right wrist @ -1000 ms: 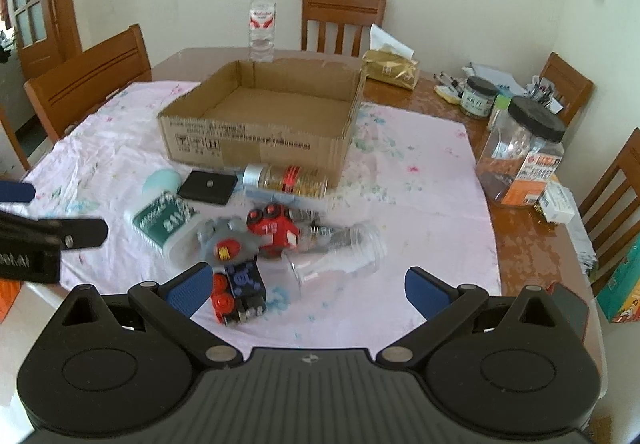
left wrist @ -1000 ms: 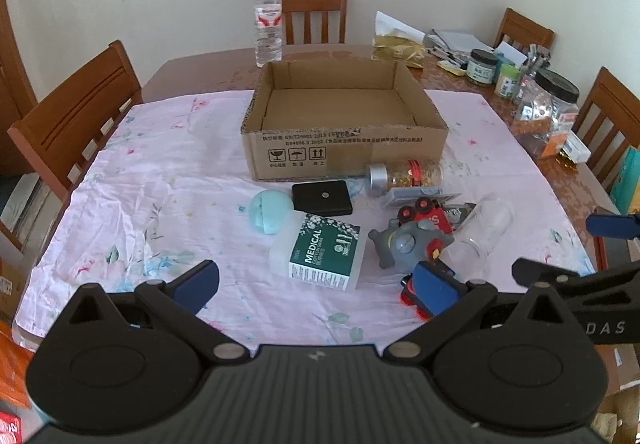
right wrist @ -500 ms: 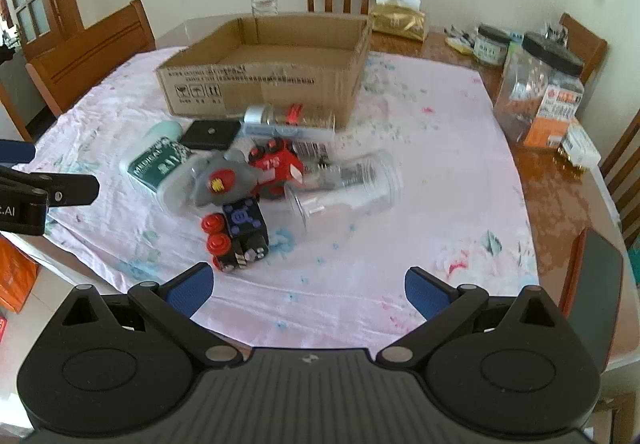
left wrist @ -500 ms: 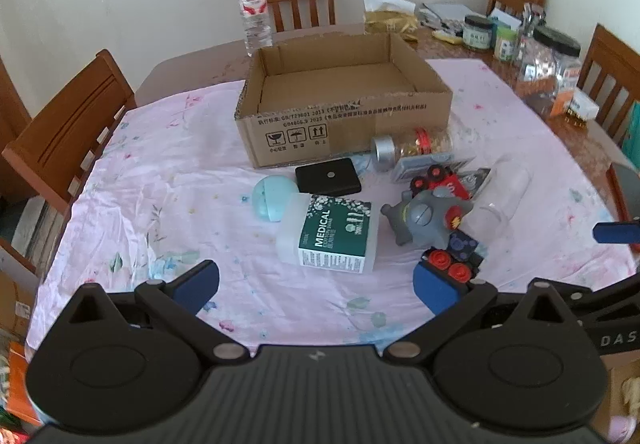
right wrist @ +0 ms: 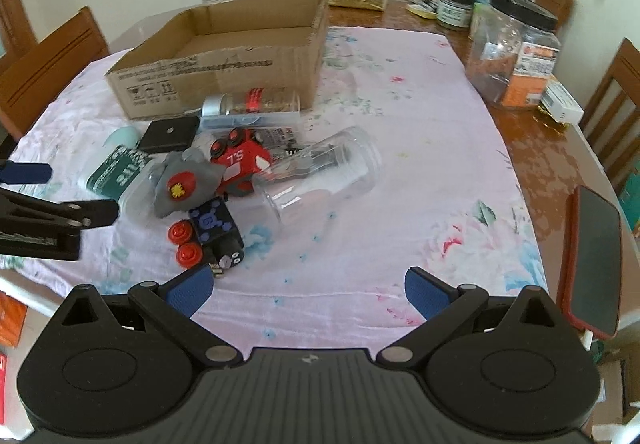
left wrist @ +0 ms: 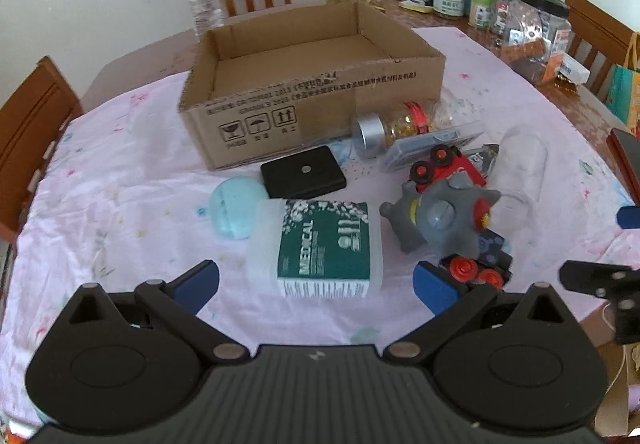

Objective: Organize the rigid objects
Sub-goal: 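Reach the left gripper to the MEDICAL tub while the right gripper approaches the clear jar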

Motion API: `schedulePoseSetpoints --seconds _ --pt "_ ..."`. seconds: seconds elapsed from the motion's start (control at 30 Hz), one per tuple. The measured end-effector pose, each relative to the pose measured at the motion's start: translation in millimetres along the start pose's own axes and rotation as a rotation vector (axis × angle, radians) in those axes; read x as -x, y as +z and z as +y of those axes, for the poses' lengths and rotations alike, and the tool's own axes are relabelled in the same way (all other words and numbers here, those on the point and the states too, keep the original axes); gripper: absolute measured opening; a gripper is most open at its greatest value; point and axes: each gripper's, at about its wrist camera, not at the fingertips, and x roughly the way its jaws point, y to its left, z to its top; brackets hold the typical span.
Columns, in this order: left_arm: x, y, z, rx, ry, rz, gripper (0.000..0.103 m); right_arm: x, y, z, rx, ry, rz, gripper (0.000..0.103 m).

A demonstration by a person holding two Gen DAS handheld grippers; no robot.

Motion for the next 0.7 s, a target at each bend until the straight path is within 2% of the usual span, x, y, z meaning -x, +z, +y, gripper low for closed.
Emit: schedulePoseSetpoints --seconds 0.27,0.53,0.7 --pt "-34 11 5 -0.053 -0.058 0.023 0.102 -6 10 8 -0.020 -0.056 0.031 0.103" --pt "-51 11 20 -0.063 -0.120 0.060 0.102 -13 21 22 -0.031 -0.101 0.048 0.103" --pt "-51 11 25 -0.068 -0.141 0.051 0.102 -14 25 28 -0.027 -0.137 0.058 0.103"
